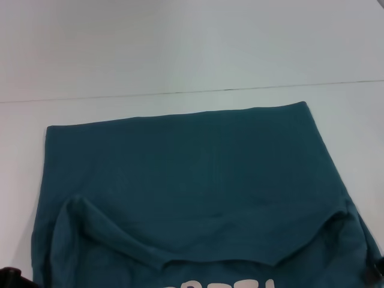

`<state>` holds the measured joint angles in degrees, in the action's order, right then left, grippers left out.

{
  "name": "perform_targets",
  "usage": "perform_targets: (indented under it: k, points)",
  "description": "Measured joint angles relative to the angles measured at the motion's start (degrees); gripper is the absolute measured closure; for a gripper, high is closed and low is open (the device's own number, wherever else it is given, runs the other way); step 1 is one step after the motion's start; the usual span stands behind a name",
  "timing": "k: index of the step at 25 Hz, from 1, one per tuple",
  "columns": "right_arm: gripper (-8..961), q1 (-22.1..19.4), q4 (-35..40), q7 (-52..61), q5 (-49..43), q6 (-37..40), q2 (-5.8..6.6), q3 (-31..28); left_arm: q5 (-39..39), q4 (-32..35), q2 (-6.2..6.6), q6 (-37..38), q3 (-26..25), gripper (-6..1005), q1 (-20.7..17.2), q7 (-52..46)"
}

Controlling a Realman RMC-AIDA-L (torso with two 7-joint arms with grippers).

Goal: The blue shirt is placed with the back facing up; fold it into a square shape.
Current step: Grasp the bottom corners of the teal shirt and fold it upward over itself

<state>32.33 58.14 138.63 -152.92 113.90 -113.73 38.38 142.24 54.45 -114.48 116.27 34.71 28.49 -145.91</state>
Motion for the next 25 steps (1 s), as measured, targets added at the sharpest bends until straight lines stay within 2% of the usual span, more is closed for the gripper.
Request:
perform_targets:
  k: [2, 5, 8, 13, 25]
  points:
    - [877, -0.6, -1.3, -0.3, 4.8, 0.3, 1.36, 1.1, 0.0, 0.2, 0.27, 1.3, -0.2, 962, 0.4, 0.6]
    - [874, -1.7, -7.1, -0.3, 13.1, 0.2, 5.00, 4.6, 0.3, 0.1, 1.00, 2.4, -0.3, 961, 0.7, 1.4]
    - [871, -1.7, -11.2, -1.5, 17.4, -0.3, 7.85, 3.9, 0.3, -0.1, 2.02, 2.1, -2.1, 961, 1.2, 2.4]
    - [865, 0.4, -11.2, -2.4, 17.9, -2.6, 8.89, -2.7, 0.0, -0.2, 3.21, -1.3, -6.6, 962, 3.6, 2.6]
    - [853, 4.3, -11.2, -1.7, 18.0, -14.4, 9.07, -9.0, -0.8, -3.4, 4.12, -16.0, -10.2, 961, 9.5, -0.8]
